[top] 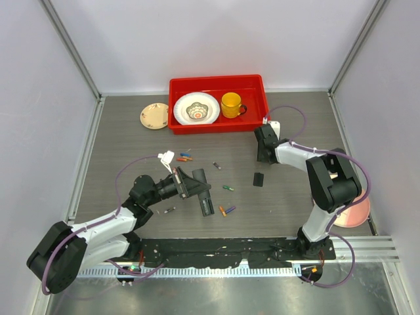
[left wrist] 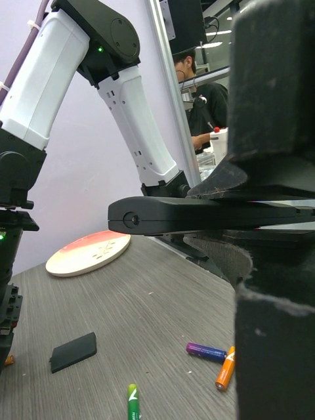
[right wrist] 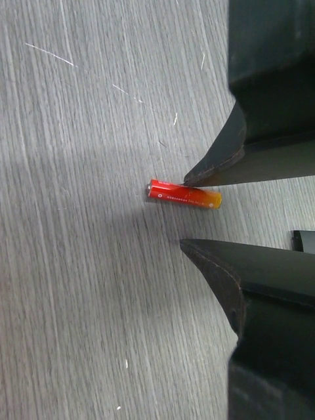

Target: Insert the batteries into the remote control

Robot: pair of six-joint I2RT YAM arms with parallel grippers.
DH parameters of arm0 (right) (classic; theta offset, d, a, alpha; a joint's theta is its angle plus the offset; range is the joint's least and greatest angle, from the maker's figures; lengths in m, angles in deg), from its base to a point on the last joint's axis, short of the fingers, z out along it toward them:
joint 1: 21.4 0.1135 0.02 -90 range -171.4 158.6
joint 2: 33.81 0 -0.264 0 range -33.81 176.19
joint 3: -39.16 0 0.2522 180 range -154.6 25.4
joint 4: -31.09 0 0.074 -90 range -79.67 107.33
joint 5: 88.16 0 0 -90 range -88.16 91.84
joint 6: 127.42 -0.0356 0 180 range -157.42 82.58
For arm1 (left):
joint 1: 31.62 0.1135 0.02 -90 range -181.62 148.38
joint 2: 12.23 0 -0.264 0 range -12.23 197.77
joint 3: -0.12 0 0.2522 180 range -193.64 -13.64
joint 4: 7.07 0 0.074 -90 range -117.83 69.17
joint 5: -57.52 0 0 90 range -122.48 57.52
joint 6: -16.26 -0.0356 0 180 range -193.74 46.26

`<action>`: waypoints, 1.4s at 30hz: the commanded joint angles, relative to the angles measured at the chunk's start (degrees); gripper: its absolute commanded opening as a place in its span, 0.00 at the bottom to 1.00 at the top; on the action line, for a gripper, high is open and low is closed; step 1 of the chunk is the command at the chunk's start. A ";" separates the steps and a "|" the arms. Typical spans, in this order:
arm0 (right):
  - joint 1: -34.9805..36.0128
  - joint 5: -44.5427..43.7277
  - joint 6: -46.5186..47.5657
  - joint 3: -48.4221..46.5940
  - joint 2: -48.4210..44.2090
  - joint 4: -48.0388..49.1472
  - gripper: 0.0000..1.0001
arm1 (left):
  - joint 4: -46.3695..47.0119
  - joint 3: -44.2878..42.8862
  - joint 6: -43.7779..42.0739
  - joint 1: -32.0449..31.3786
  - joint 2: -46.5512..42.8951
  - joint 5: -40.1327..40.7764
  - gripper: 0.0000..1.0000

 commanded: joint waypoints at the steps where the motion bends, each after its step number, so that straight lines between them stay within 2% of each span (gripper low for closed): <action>1: 0.08 0.76 -0.42 -0.97 0.80 -0.26 0.39 | 1.02 -0.56 -0.94 -0.07 -1.09 0.29 0.00; 3: 0.17 1.11 -1.12 -0.88 1.50 -0.78 0.36 | 1.02 -0.47 -0.94 -0.07 -1.09 0.38 0.00; 9: 0.08 3.22 -4.54 -0.79 1.77 -2.10 0.07 | 0.84 -0.03 -0.94 -0.07 -2.23 0.65 0.00; 11: 0.08 5.68 -7.35 -0.53 0.72 -2.63 0.01 | 0.40 0.15 -0.94 -0.07 -2.93 1.17 0.00; 15: 0.43 7.62 -19.11 1.05 -4.81 -2.10 0.01 | -0.91 0.50 -1.29 -0.07 -4.86 2.14 0.00; 17: 1.48 7.97 -29.04 2.62 -8.41 -0.88 0.01 | -1.09 0.76 -1.29 -0.07 -5.31 2.75 0.00; 21: 6.57 0.35 -50.39 4.30 -12.20 -1.74 0.01 | -2.05 1.64 -1.20 -0.07 -7.68 5.65 0.00; 22: 8.06 -1.67 -54.35 4.31 -12.38 -3.84 0.01 | -2.58 2.25 -1.03 -0.07 -9.42 6.44 0.00; 23: 10.43 -3.78 -62.57 2.83 -11.51 -6.04 0.01 | -3.20 2.52 -0.94 -0.07 -10.22 8.27 0.00; 26: 13.26 -10.21 -73.23 -3.74 -7.74 -17.10 0.01 | -6.62 3.66 -1.11 -0.07 -14.87 11.01 0.00; 29: 15.81 -10.83 -81.51 -9.73 -1.32 -27.40 0.01 | -12.58 4.10 -2.16 -0.07 -20.92 13.74 0.00; 36: 20.73 -11.89 -89.80 -13.79 4.92 -33.46 0.01 | -24.90 4.98 -4.36 -0.07 -34.55 19.36 0.00; 42: 22.23 -11.54 -89.72 -17.58 8.45 -35.77 0.01 | -28.16 5.95 -4.10 -0.07 -38.70 20.69 0.00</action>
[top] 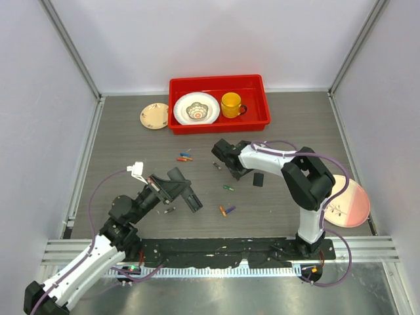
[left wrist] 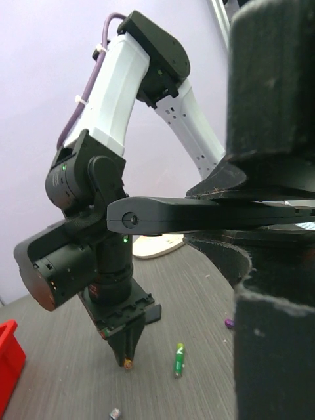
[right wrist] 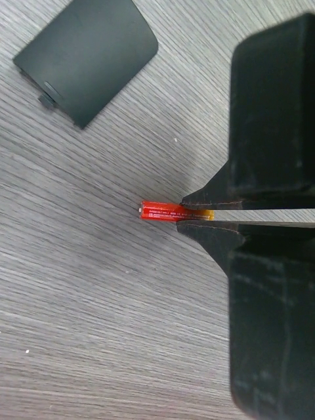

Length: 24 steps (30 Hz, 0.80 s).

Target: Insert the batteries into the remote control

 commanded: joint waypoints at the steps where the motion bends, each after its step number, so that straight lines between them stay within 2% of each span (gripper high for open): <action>1: 0.68 -3.76 -3.32 -3.35 1.28 -4.10 0.04 | -3.57 0.81 -0.87 -0.09 -1.68 2.00 0.00; 4: 0.68 -3.93 -1.48 -3.35 1.37 -4.18 0.16 | -3.92 0.81 -0.78 -0.09 -1.86 1.73 0.00; 5: 0.59 -3.85 -0.69 -3.35 1.37 -3.84 0.26 | -4.19 0.81 -0.78 -0.09 -1.86 1.91 0.00; 7: 0.42 -3.14 0.72 -3.35 1.63 -3.13 0.33 | -4.45 0.81 -0.43 -0.09 -1.60 2.17 0.00; 8: 0.42 -3.05 1.86 -3.26 1.63 -2.96 0.41 | -4.45 0.81 -0.34 -0.09 -1.33 2.17 0.00; 11: 0.42 -2.35 3.79 -3.00 1.28 -2.25 0.50 | -4.01 0.81 0.01 -0.09 -0.54 1.82 0.00; 14: 0.42 -2.26 7.30 -3.17 -0.03 -0.77 0.53 | -3.66 0.81 0.28 -0.09 0.42 1.47 0.00; 17: 0.94 -5.95 16.17 -2.83 -4.33 1.17 0.55 | -3.75 0.46 0.10 -0.09 0.95 1.03 0.00; 19: 0.94 -8.14 26.61 -1.08 -8.63 4.24 0.56 | -3.75 0.28 0.01 -0.09 1.22 1.03 0.00; 20: 0.86 -8.15 31.96 -0.28 -10.04 6.17 0.62 | -3.66 0.20 -0.07 -0.09 1.57 1.12 0.00; 21: 0.77 -7.28 44.98 0.77 -11.80 11.93 0.64 | -3.40 0.02 -0.16 -0.09 2.18 1.12 0.00; 24: -0.37 5.87 68.95 5.78 -16.90 23.54 0.64 | -2.70 -0.16 -0.60 -0.09 3.85 1.03 0.00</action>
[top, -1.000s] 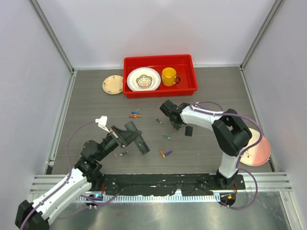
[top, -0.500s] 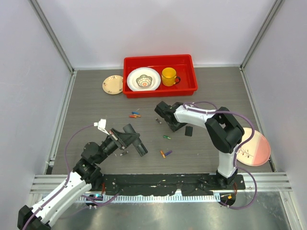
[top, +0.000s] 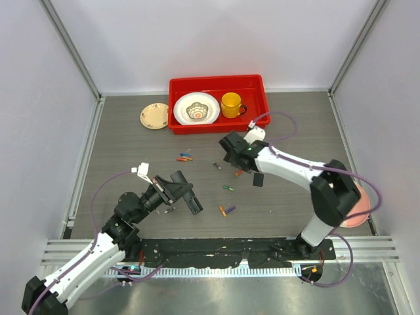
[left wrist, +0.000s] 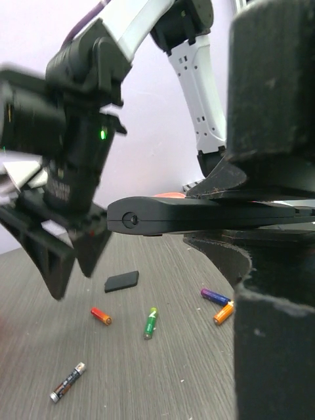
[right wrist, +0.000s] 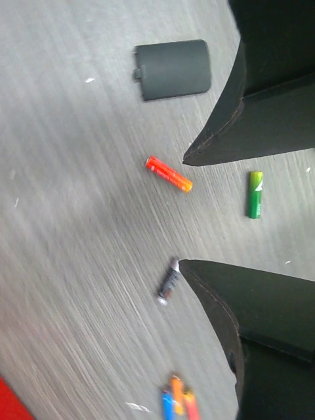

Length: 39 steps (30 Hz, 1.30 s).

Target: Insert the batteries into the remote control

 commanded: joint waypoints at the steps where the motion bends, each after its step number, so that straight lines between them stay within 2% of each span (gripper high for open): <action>1: -1.97 11.12 45.77 4.71 -8.45 15.96 0.64 | 3.14 -1.14 -0.84 -0.07 2.10 -0.43 0.00; 2: -2.67 16.81 49.89 5.07 -8.46 15.79 0.64 | 3.49 -1.14 -1.02 -0.07 2.46 -0.52 0.00; 5: -5.22 21.86 61.16 5.51 -6.53 11.14 0.65 | 4.90 -1.23 -1.81 -0.07 4.30 -0.61 0.00; 6: -5.75 23.71 62.84 5.95 -6.17 10.61 0.66 | 5.25 -1.23 -1.98 -0.07 4.74 -0.61 0.00; 10: -6.81 27.49 66.98 8.59 -6.79 13.50 0.85 | 7.09 -1.75 -2.86 -0.07 8.07 -1.75 0.00; 13: -7.43 31.19 68.82 7.20 -5.03 14.38 0.86 | 8.15 -2.28 -2.95 -0.07 10.10 -2.81 0.00; 16: -7.43 34.27 70.15 5.44 -2.57 14.29 0.87 | 8.86 -2.54 -2.95 -0.07 10.90 -3.60 0.00; 22: -7.78 33.39 70.41 4.99 1.29 14.56 0.83 | 8.07 -2.19 -2.95 -0.07 10.28 -3.34 0.00; 39: -10.06 33.22 69.80 5.69 2.79 16.05 0.73 | 10.00 -1.40 -2.60 -0.07 11.86 -3.60 0.00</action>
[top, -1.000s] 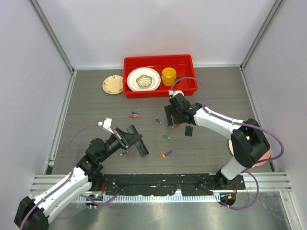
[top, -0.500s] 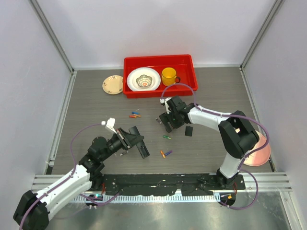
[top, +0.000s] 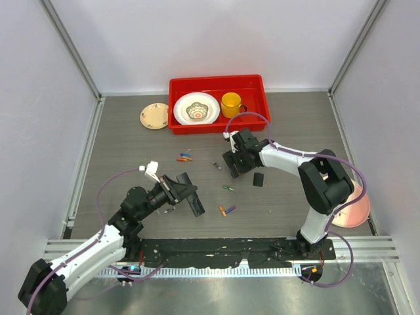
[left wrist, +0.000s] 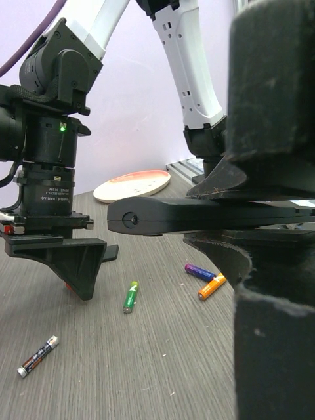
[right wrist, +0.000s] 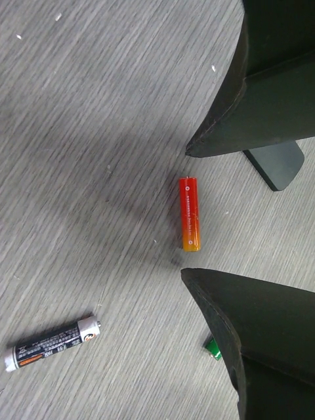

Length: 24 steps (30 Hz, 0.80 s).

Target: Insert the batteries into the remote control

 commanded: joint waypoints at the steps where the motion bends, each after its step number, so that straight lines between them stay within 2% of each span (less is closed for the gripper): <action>1: 0.06 0.89 0.68 -1.02 0.30 1.65 0.73 | 4.43 -1.27 -0.98 -0.07 -0.11 -0.82 0.00; 7: 0.06 0.63 0.68 -0.93 1.18 1.56 0.69 | 5.22 -1.10 -0.90 -0.07 0.50 -1.00 0.00; 12: -0.03 0.01 0.25 -0.58 1.27 1.21 0.60 | 5.30 -0.75 -0.63 -0.07 0.15 -0.82 0.00; 20: -0.03 0.36 -0.19 -0.23 1.62 0.68 0.52 | 5.48 -0.39 -0.37 -0.07 -0.20 -0.74 0.00; 24: -0.12 0.02 -0.90 0.47 1.10 0.51 0.41 | 5.13 -0.13 -0.28 -0.07 -0.82 -0.47 0.00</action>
